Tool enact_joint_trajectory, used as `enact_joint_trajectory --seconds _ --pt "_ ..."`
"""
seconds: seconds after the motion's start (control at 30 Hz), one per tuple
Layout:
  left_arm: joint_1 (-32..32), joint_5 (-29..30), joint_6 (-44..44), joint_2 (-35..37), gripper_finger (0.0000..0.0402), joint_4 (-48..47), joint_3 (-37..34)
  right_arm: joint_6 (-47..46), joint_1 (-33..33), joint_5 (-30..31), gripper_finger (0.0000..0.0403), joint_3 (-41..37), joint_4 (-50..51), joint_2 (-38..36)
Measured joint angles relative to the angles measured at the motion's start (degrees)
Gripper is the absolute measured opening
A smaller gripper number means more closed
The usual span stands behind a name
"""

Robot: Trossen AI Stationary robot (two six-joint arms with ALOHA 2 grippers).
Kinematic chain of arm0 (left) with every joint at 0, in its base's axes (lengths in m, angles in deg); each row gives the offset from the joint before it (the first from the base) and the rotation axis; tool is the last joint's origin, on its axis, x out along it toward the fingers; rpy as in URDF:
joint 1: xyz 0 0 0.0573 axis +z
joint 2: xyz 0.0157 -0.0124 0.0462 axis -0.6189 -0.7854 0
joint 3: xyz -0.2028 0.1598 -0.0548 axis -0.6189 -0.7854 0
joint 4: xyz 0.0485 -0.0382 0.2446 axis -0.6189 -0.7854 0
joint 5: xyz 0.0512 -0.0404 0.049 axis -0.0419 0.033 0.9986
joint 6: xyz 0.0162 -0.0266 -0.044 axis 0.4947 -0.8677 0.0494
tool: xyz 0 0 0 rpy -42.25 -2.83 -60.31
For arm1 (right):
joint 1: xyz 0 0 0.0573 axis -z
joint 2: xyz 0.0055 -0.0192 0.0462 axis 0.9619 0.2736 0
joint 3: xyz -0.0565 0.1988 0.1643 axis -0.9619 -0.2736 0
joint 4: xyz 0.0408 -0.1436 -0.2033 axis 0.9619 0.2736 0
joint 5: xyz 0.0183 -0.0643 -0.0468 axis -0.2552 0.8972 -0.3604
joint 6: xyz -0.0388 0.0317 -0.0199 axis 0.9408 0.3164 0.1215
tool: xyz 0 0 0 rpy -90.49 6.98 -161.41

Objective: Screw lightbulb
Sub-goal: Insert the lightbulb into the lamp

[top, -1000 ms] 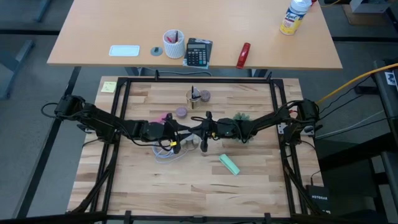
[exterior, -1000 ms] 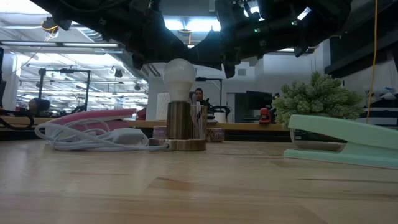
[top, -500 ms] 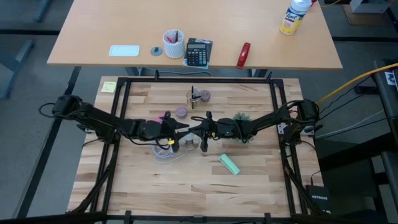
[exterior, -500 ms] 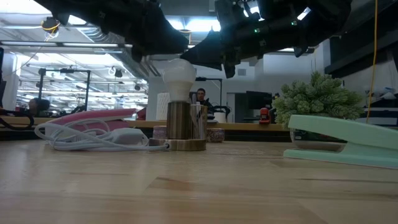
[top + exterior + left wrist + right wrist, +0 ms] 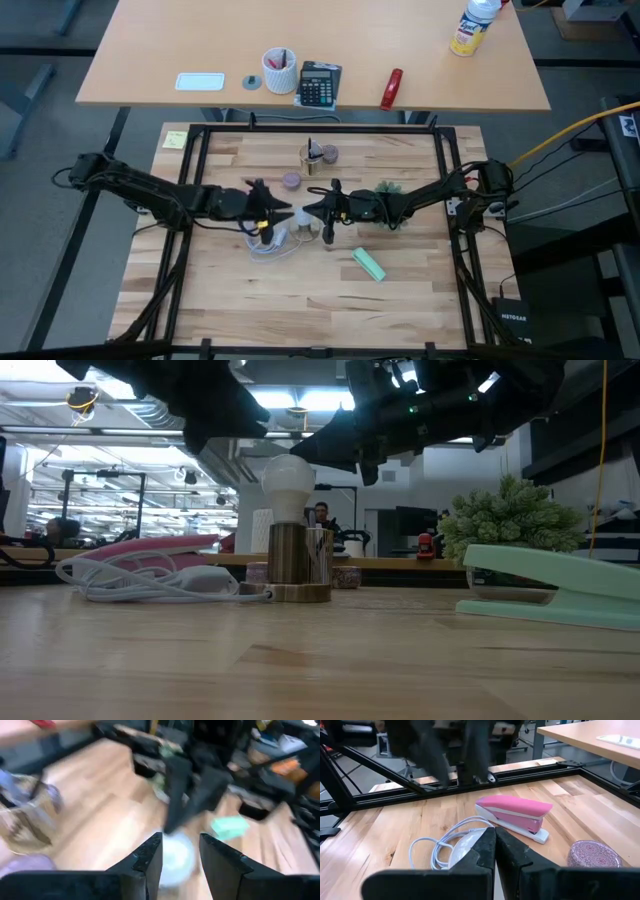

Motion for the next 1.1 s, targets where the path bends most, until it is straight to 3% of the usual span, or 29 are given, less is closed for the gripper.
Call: enact_joint_trajectory --seconds 0.13,0.4,0.67,1.1 --pt "-2.1 -3.54 -1.83 -1.32 0.0079 -0.48 0.02 0.0 -0.01 0.0 0.0014 0.0 -0.03 0.0" --pt "-4.17 -3.11 -2.9 -6.46 0.0005 -0.08 0.02 0.0 0.01 -0.01 0.0014 0.0 0.0 0.02" --pt "-4.08 2.01 -3.09 -10.78 0.0007 2.46 0.02 0.0 0.0 -0.02 0.0014 0.0 0.05 0.02" --pt "-4.17 6.61 -3.05 -10.91 0.0002 2.06 0.02 -1.81 0.05 -1.33 0.0014 0.0 0.27 0.02"
